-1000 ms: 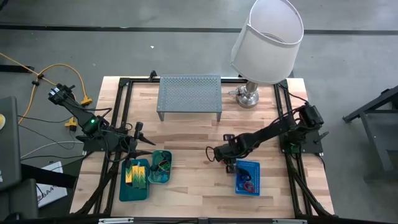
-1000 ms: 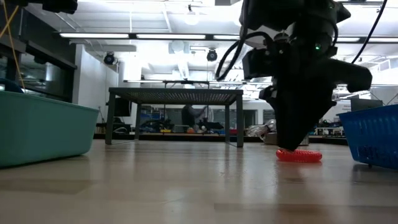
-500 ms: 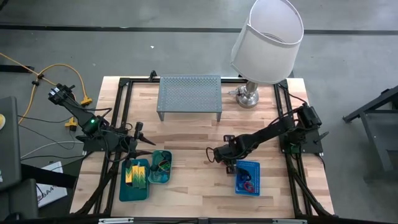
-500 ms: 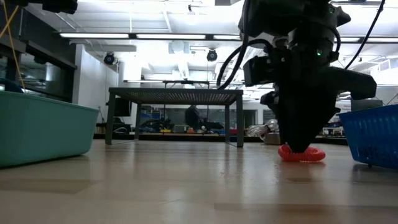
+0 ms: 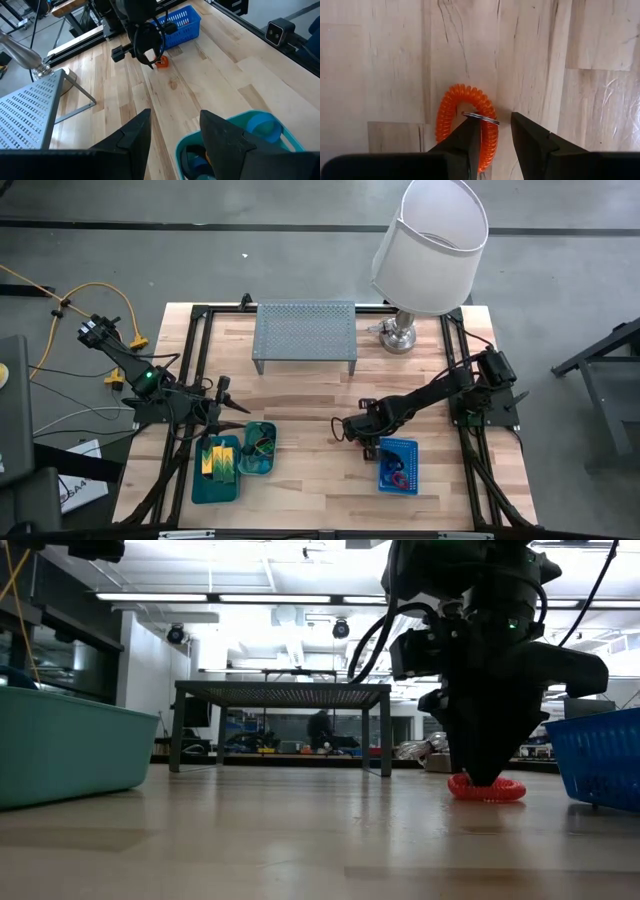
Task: Pick & Place Office Desk Supplies
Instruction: Put the orange spring keychain into the blue bin
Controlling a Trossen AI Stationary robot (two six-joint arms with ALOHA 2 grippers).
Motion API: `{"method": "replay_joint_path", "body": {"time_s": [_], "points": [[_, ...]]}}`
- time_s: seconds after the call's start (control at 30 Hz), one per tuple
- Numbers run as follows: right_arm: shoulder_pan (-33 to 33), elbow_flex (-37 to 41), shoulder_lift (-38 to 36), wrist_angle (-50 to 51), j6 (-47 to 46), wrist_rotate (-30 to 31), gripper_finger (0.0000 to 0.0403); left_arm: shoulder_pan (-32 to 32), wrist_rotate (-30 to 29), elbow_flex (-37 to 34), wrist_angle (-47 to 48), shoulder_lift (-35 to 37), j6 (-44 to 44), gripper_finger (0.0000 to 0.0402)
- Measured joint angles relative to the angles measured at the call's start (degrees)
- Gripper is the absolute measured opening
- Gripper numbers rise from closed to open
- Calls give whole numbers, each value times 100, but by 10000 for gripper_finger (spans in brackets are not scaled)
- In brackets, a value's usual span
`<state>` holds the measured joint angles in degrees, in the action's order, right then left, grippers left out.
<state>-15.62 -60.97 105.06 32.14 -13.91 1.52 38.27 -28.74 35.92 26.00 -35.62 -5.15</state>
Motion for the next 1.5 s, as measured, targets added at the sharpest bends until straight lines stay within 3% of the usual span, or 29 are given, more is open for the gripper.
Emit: {"method": "replay_joint_path", "body": {"time_s": [0.2, 0.57, 0.9, 1.2, 1.5], "points": [[0, 0, 0, 5, 0, -6, 89, -1, 1, 0, 2, 0, 0, 161], [-2, 2, -4, 11, -1, -22, 26, -1, -1, 0, 2, 0, 0, 161], [-2, -32, -205, 79, 3, -20, 30, -1, 0, 0, 0, 1, 0, 161], [-83, -292, -1097, 161, 36, 149, 29, 0, 0, 0, 1, 1, 0, 161], [-492, -284, -1163, 420, -552, 229, 29, -1, 1, 2, 4, 0, 0, 161]]}}
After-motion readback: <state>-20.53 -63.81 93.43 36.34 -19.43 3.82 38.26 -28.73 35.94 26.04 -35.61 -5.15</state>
